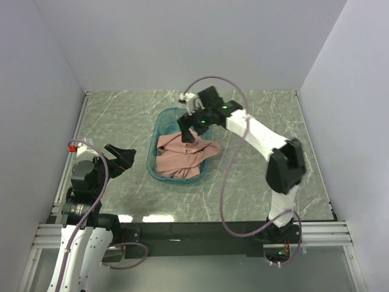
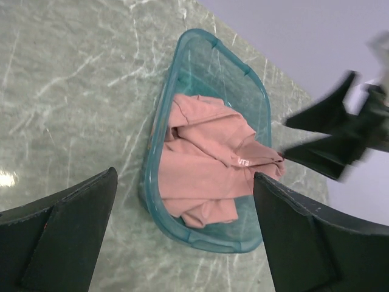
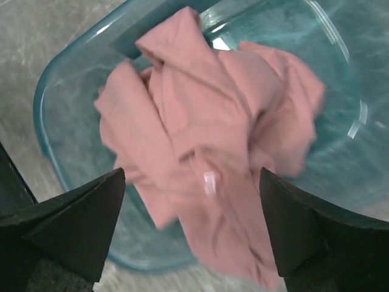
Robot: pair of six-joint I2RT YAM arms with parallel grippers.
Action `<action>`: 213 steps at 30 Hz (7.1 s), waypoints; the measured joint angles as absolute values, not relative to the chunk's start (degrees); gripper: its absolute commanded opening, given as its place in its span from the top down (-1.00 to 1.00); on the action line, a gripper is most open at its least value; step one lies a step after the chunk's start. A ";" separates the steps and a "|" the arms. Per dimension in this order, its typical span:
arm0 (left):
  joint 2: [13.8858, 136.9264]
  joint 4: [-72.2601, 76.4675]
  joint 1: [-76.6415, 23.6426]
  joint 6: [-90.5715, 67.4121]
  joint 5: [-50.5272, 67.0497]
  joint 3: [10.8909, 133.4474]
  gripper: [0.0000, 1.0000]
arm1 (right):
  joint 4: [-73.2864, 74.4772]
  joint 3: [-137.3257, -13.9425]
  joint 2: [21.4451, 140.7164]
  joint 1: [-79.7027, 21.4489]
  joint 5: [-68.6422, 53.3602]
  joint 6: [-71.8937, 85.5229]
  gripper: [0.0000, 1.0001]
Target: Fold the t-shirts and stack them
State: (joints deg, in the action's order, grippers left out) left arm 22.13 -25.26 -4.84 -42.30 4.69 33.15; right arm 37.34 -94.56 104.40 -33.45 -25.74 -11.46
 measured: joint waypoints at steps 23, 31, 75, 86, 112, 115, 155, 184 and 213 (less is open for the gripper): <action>26.57 -23.59 -4.84 -47.64 10.22 31.24 -0.89 | 45.98 -110.96 111.37 -35.20 -23.83 -13.80 1.00; 31.38 -19.14 -4.84 -47.22 16.60 30.59 -0.85 | 48.62 -127.07 96.14 -31.90 -22.94 -22.26 1.00; 42.46 -13.85 -4.84 -41.43 18.79 30.20 -0.82 | 37.34 -62.54 57.67 3.99 -22.65 -24.14 0.68; 57.17 -15.07 -6.66 -37.10 18.31 34.46 -0.67 | 36.32 -55.64 64.34 6.20 -22.26 -22.74 -0.80; 92.75 -27.99 -10.37 -18.48 -17.82 67.09 0.99 | 30.46 -52.21 68.47 1.37 -42.22 -17.17 -0.81; 92.75 -27.53 -4.12 -14.68 -20.69 69.04 0.99 | 30.13 -52.14 68.34 1.37 -42.74 -17.12 -0.82; 56.80 -14.15 -1.96 -25.02 25.52 42.33 -0.95 | 46.35 -65.43 82.37 -8.91 -21.06 -47.42 -0.65; 82.46 6.22 -35.38 -45.43 18.06 39.46 -0.61 | 42.52 -81.52 84.53 -8.93 -11.42 -28.23 1.00; 106.10 -5.67 -44.91 -32.38 10.61 67.46 0.99 | 48.56 -102.91 71.83 6.20 -25.02 -22.76 1.00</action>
